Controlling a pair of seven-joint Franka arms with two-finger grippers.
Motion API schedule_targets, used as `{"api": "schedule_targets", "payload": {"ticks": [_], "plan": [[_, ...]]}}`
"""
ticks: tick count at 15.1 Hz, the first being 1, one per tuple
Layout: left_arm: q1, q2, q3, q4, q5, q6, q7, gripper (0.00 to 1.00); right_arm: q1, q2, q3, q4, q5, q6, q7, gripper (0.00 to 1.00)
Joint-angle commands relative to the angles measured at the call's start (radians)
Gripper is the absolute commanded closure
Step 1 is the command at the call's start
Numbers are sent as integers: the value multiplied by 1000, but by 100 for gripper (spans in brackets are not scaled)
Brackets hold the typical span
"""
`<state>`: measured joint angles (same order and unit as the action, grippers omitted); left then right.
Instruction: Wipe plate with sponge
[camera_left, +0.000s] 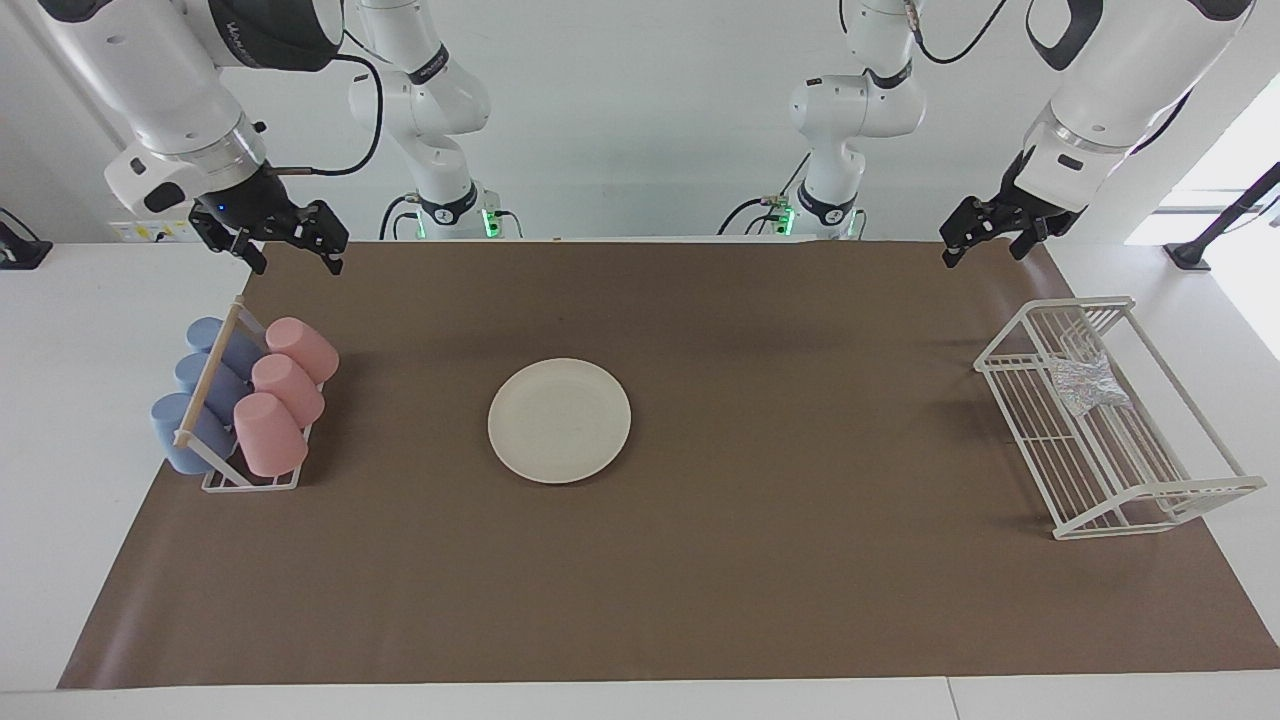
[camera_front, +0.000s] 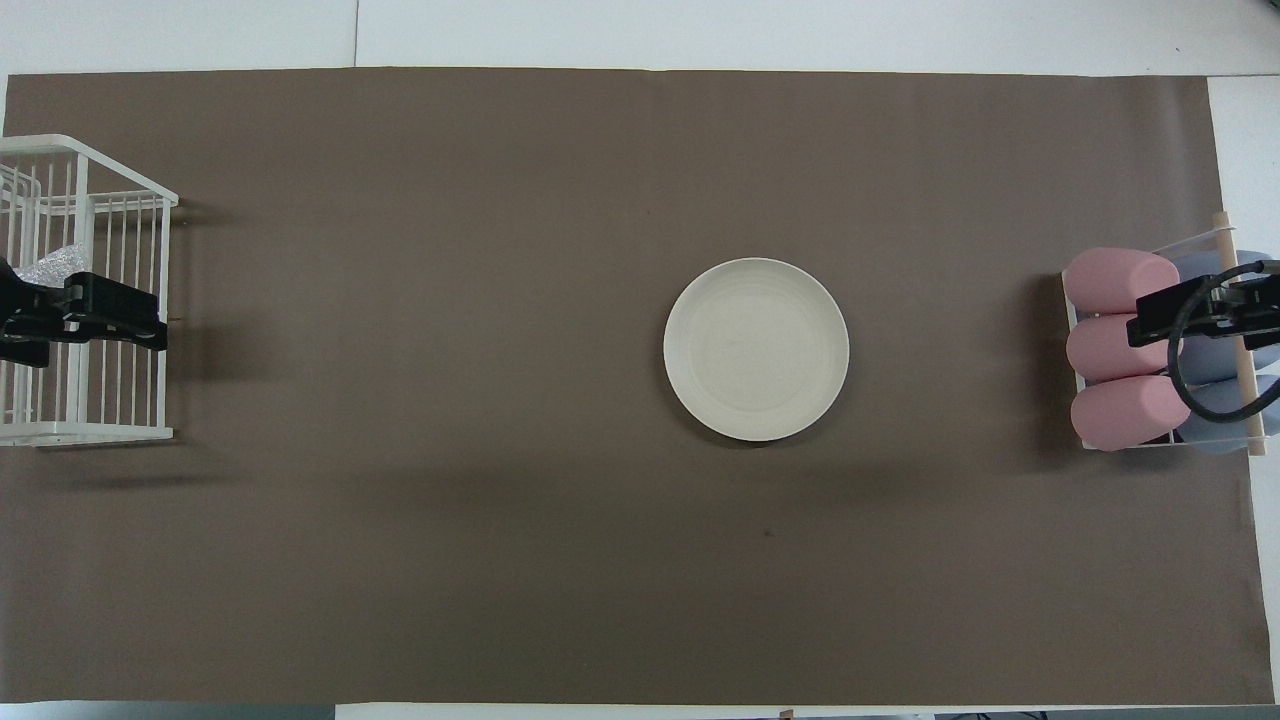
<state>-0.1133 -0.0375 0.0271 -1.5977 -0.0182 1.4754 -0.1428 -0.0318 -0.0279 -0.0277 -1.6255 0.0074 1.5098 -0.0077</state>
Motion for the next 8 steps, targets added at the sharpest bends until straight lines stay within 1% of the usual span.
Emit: {"api": "schedule_targets", "payload": {"ticks": [1,8], "plan": [[7,-7,-4,-4,15,11,8,0,-7,-9,6,-8,-6,-8,3,0],[27,-12,-3,-10,7,14,2,0,-13,-9,6,-10,-6,-13,3,0]]}}
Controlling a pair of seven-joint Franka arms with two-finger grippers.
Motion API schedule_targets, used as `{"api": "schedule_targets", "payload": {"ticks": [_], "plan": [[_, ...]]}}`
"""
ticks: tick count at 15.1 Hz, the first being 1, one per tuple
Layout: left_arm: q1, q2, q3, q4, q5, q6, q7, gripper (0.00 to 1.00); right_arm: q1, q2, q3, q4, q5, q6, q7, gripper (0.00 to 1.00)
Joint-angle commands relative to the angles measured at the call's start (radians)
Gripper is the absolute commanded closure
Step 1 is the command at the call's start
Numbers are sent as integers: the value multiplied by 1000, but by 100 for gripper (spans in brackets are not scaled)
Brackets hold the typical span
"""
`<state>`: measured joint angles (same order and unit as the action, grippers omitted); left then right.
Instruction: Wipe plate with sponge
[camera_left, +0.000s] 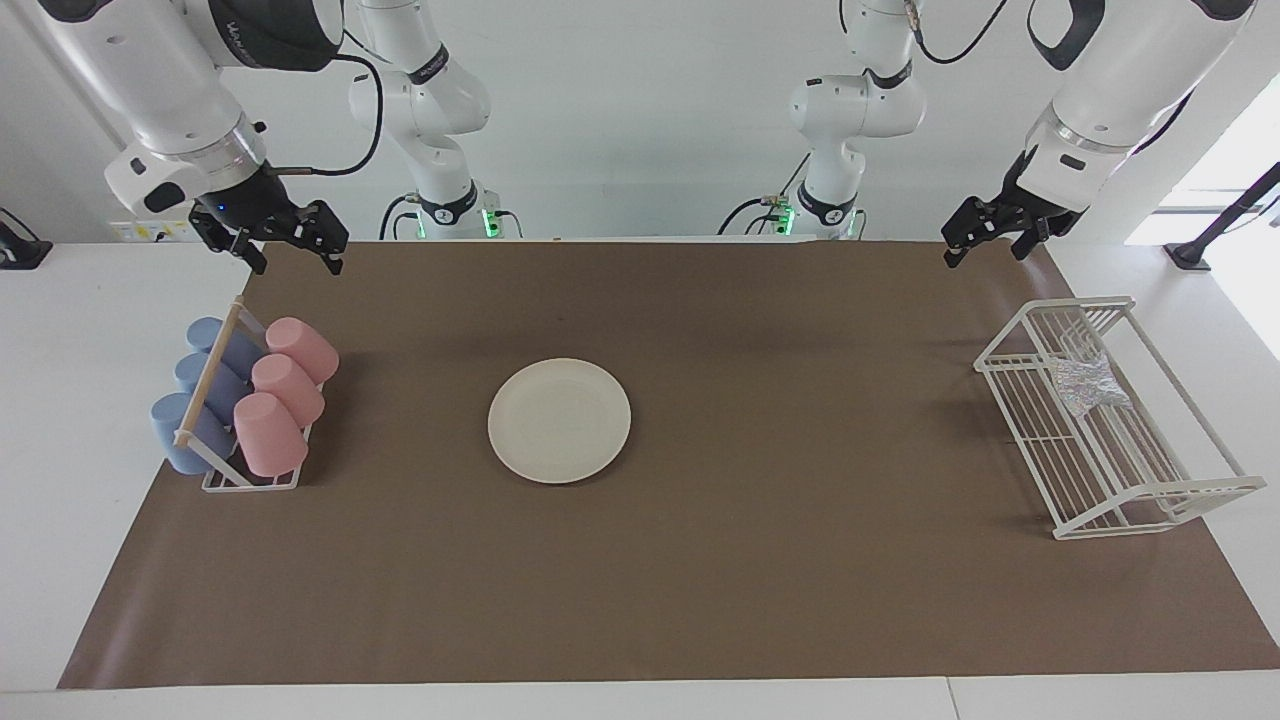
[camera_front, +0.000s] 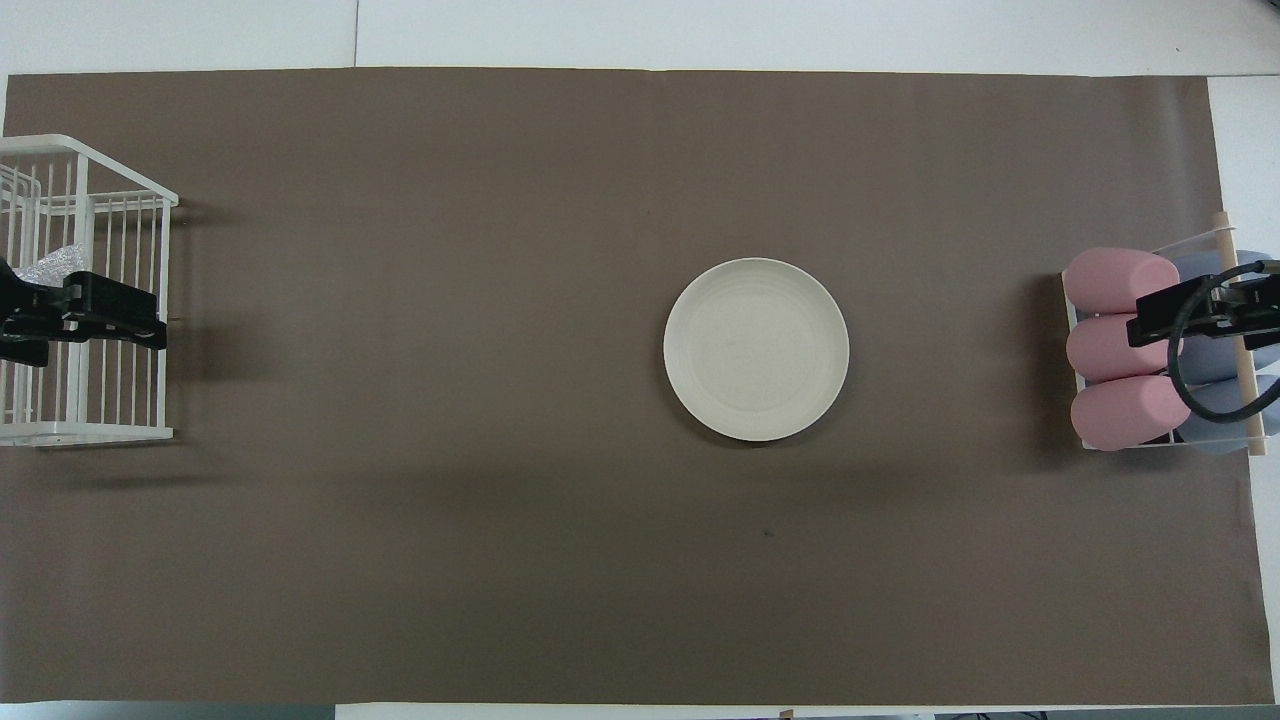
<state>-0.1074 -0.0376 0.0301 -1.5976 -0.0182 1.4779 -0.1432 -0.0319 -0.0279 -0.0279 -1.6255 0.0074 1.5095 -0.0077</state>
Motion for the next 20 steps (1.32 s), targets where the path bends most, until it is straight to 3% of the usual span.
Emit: {"api": "schedule_targets", "payload": {"ticks": [1,6,8,15,20], "plan": [[21,-11,-6,-8,7,12,1,0,-14,-9,6,-8,-6,-12,3,0],[8,-19,-9,-54,43,51,-85,0,-6,-9,6,-10,-6,-3,24,0],[-23,5,-19,-59,203,59,-116,0,-5,-7,6,-10,-6,9,83,0],[-77,272,-18,-48,703,183,-171,0,-5,-7,6,-11,-6,18,100,0],[-78,416,-18,-45,941,199,-226,0,-5,-21,6,-36,-6,6,94,0]]}}
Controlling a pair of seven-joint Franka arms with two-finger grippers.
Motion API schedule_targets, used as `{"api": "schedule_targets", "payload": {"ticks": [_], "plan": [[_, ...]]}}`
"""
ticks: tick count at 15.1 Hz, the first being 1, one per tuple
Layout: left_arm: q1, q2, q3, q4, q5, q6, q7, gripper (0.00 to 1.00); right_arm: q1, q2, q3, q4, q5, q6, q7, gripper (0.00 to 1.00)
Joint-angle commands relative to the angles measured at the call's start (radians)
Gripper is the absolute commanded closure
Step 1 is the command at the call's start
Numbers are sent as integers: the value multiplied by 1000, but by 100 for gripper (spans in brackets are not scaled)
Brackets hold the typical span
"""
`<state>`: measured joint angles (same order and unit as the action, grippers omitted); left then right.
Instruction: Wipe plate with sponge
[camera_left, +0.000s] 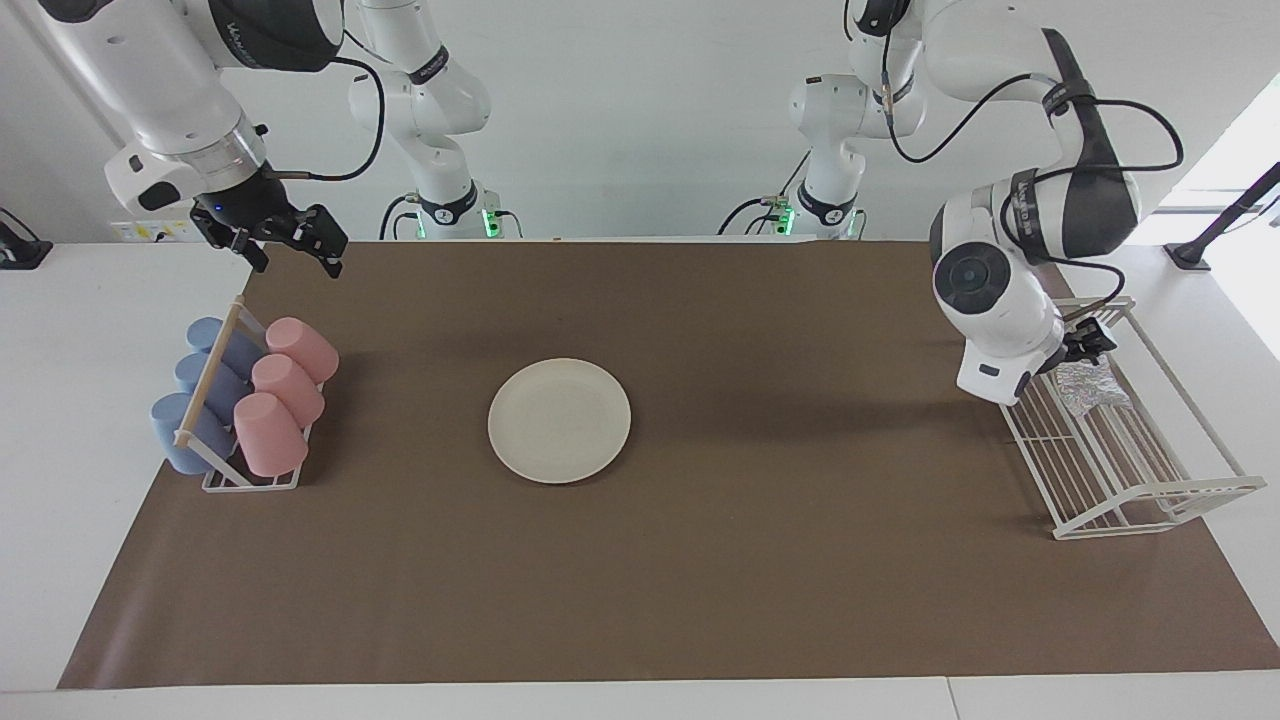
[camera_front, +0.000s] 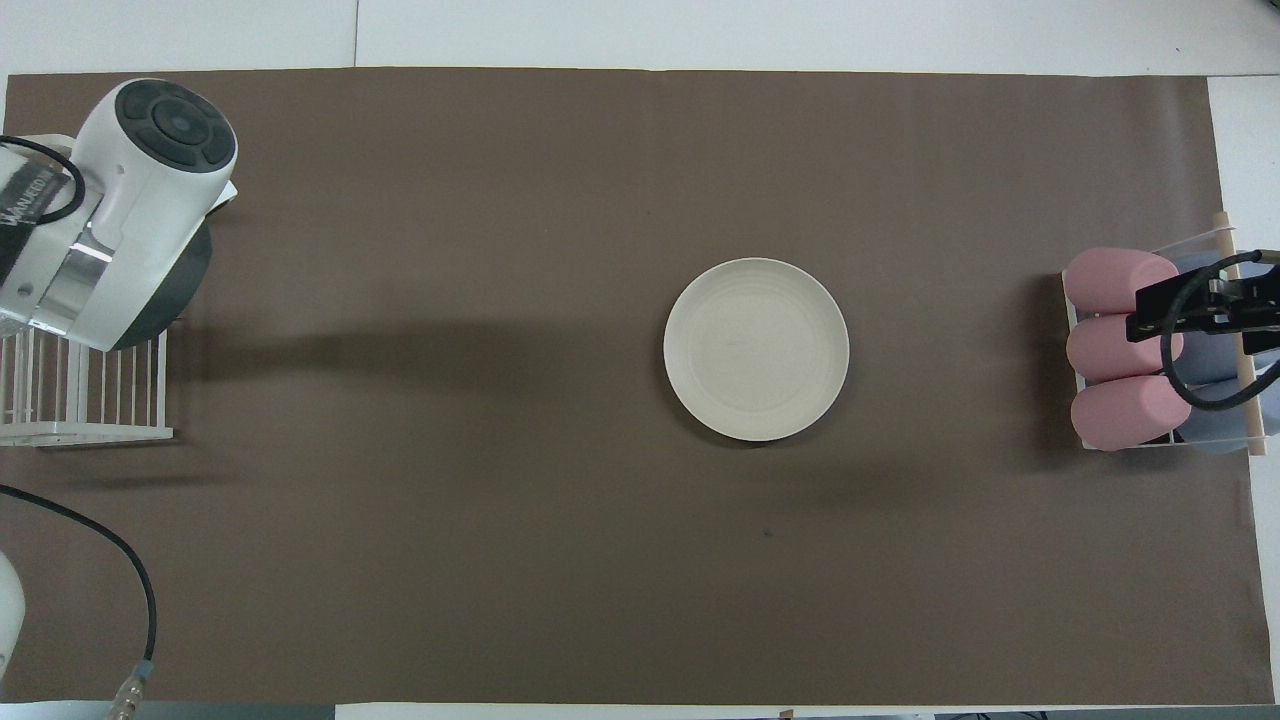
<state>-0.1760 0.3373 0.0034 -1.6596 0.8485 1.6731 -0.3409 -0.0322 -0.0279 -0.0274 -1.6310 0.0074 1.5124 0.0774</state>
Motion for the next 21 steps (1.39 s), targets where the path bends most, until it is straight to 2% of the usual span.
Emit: {"api": "schedule_targets", "payload": {"ticks": [1,3,6,10,11,13,14,15,19,21], "plan": [[-8,46,9,17,89,5,-29,0,-5,-21,6,-32,-6,3,11,0],[0,48,9,14,107,19,-27,0,-2,-23,9,-36,-6,17,69,0],[3,46,10,8,107,17,-27,2,-2,-23,11,-38,-6,9,276,0],[4,40,17,-12,107,8,-33,26,-3,-24,11,-39,-4,15,451,0],[4,39,18,-22,107,5,-36,37,-2,-24,11,-41,-4,17,455,0],[3,34,20,-26,107,-12,-67,72,-2,-29,12,-46,0,15,426,0],[1,32,20,-28,106,-15,-73,94,-2,-35,12,-62,2,17,400,0],[0,32,18,-23,106,-33,-75,100,-2,-36,11,-66,2,18,394,0],[-6,32,17,-11,101,-42,-98,100,-11,-50,11,-108,3,109,458,0],[-7,22,12,32,87,-68,-89,100,-3,-53,11,-108,2,80,440,0]]}}
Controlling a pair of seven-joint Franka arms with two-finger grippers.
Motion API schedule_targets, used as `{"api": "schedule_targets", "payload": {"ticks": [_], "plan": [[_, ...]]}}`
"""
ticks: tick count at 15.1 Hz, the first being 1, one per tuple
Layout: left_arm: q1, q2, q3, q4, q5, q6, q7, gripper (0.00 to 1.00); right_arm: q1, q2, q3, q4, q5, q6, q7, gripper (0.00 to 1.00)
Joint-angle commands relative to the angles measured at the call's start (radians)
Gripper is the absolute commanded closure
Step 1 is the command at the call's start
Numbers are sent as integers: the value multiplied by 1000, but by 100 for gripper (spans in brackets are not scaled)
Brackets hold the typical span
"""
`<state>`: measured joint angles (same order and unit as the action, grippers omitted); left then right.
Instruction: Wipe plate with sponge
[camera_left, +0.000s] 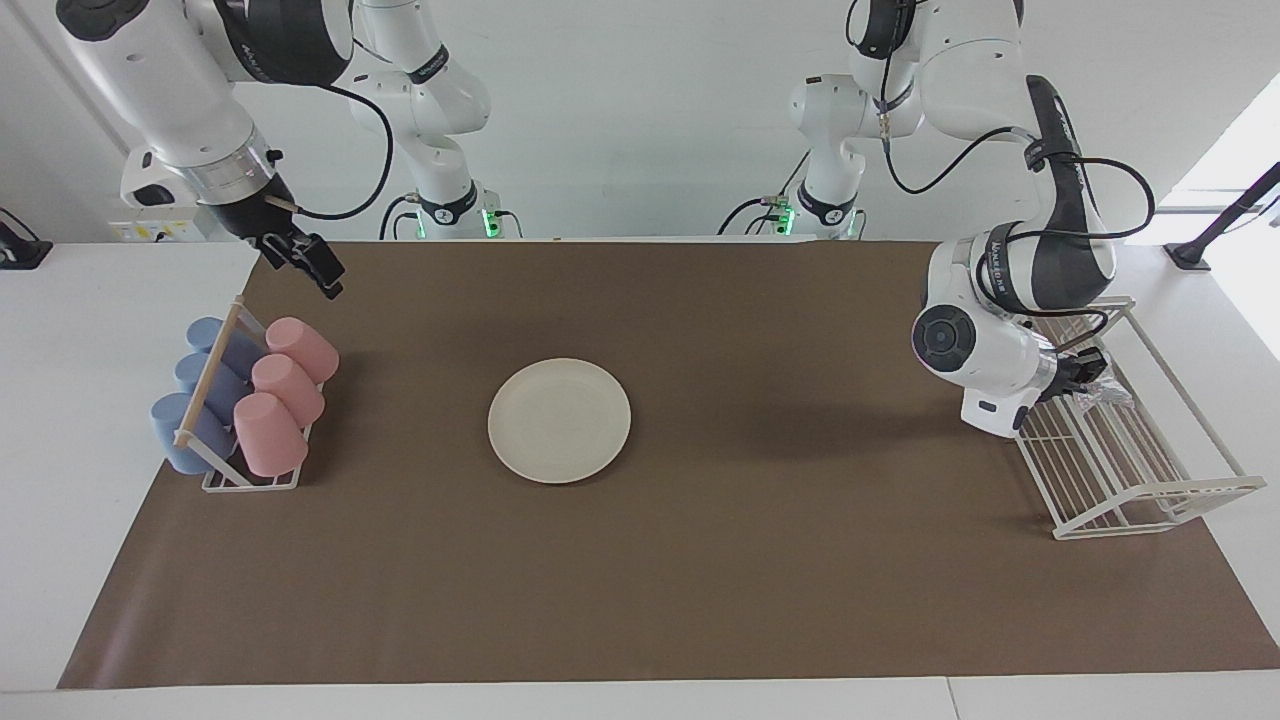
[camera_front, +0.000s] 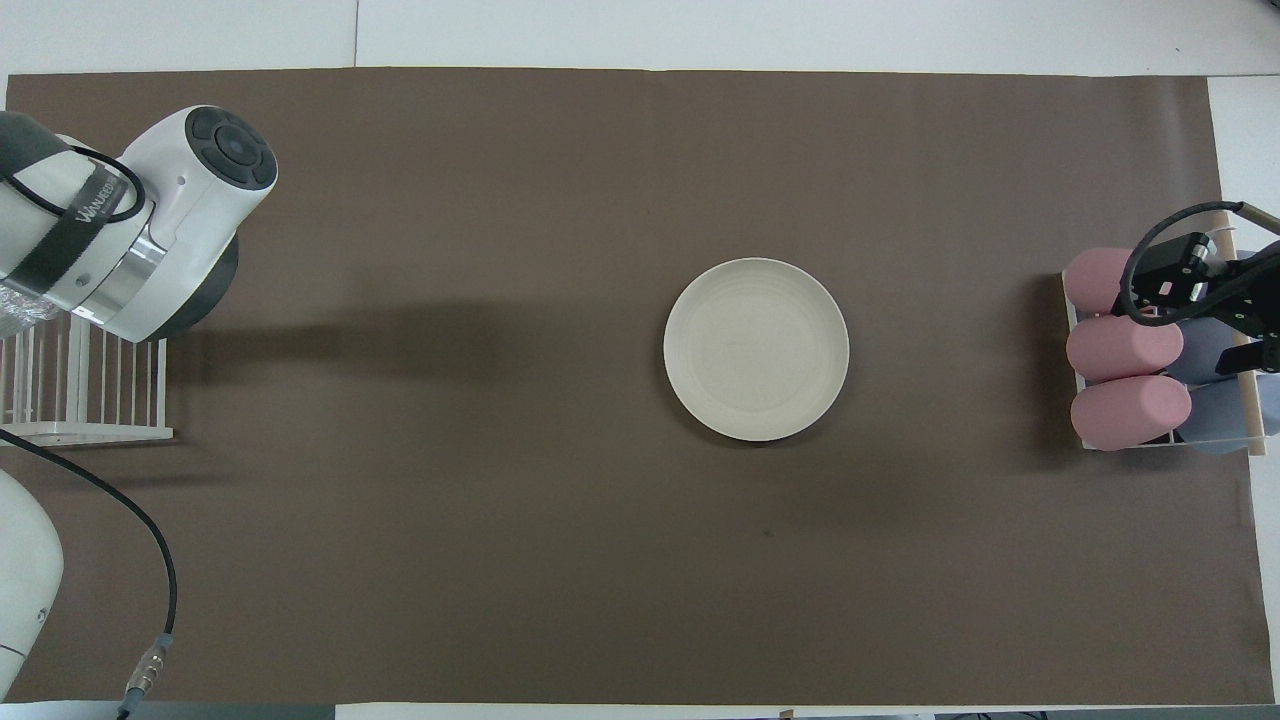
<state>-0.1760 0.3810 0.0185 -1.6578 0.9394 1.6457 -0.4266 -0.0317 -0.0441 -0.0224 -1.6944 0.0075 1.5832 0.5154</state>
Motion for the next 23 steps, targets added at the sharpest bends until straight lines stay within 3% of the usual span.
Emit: {"api": "schedule_targets", "payload": {"ticks": [1,4,7,9,11,14,16,19,23], "plan": [[-8,-30,-8,58,-22,-70,0,100,-4,-37,6,-44,2,-2,-5,0],[-13,-51,-8,186,-215,-174,0,100,9,-37,7,-45,2,15,27,0],[-22,-41,-40,312,-408,-295,-1,100,26,-34,9,-36,3,26,235,0],[-30,-42,-38,345,-570,-322,-17,100,36,-34,30,-30,34,-23,392,0],[-14,-53,-25,351,-817,-316,-88,100,38,-42,33,-30,110,-46,535,0],[33,-109,-28,339,-1130,-253,-199,100,39,-45,71,-31,126,-69,716,0],[79,-135,-29,275,-1304,-224,-193,100,39,-45,82,-31,126,-63,772,0],[86,-233,-31,65,-1516,-88,-164,100,41,-59,91,-47,128,-63,769,0],[73,-355,-35,-195,-1796,54,-16,100,159,-54,117,-28,126,-54,938,0]]}}
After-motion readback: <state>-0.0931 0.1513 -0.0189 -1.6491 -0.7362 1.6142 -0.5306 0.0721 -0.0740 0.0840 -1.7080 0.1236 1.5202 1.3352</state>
